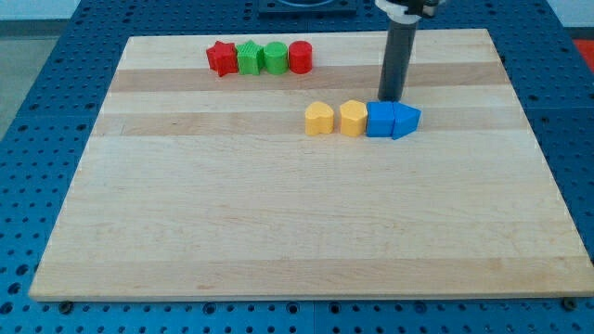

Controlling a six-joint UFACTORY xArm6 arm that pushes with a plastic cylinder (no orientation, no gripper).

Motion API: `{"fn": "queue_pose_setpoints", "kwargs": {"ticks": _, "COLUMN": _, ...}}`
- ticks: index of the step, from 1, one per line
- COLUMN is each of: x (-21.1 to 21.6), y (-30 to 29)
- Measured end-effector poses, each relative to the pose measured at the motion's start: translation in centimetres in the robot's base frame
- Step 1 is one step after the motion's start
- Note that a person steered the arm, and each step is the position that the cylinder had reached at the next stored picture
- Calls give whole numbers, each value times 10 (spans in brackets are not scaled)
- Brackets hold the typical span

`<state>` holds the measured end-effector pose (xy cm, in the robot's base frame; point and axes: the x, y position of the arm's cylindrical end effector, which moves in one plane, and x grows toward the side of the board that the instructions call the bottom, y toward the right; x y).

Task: Push the blue triangle to the bottom of the hexagon

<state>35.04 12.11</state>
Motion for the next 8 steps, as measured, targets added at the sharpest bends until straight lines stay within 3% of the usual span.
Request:
{"fn": "queue_pose_setpoints", "kwargs": {"ticks": 3, "x": 51, "y": 21}}
{"fn": "queue_pose_setpoints", "kwargs": {"ticks": 8, "x": 90, "y": 1}}
